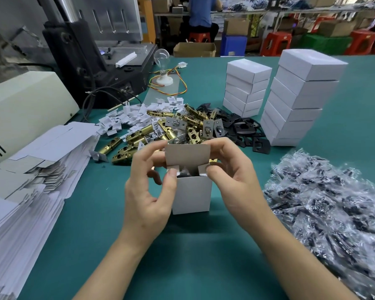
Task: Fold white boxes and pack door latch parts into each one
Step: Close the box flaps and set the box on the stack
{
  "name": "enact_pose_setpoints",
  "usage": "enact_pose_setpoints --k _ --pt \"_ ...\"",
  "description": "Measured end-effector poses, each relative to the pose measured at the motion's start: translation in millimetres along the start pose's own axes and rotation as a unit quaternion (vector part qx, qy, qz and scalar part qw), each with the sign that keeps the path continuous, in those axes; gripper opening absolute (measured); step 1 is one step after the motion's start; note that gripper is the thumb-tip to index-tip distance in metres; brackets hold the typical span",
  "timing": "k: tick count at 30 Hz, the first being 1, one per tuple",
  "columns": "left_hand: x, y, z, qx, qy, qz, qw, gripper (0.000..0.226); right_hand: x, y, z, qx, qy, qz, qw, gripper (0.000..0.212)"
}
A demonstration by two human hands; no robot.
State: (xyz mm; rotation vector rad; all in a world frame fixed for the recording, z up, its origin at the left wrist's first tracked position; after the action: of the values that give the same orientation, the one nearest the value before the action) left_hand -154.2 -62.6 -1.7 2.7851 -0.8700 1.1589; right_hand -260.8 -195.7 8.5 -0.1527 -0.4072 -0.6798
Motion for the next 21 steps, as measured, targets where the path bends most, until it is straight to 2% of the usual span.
enact_pose_setpoints --k 2,7,11,16,21 --pt "-0.2 -0.2 0.8 0.006 0.004 0.009 1.0 0.046 -0.9 0.2 1.7 -0.003 -0.008 0.005 1.0 0.034" --pt "1.4 -2.7 2.1 0.015 0.042 0.035 0.998 0.023 -1.8 -3.3 -1.3 -0.026 -0.005 0.0 1.0 0.026" --pt "1.6 -5.7 2.8 0.009 0.04 0.042 0.998 0.012 -4.0 -1.4 0.8 -0.016 -0.005 0.033 0.999 0.02" --pt "-0.4 -4.0 -3.4 -0.016 0.028 0.05 0.998 0.028 -4.5 1.9 5.3 -0.065 -0.013 0.058 0.996 0.019" --pt "1.4 -3.8 -2.6 -0.001 0.015 0.038 0.999 0.016 -3.5 -0.3 5.5 -0.104 -0.026 0.074 0.992 0.016"
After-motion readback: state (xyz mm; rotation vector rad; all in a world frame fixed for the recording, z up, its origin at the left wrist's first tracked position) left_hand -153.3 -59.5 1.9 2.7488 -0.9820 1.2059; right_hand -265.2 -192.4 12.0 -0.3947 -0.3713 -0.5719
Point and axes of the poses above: each hand's wrist, its own x-axis towards the middle knuckle, its own y-axis out of the palm, z = x × y, the point moved 6 cm from there along x, towards the middle knuckle, and after that the axes turned 1 degree about x, right-handed, at the moved point
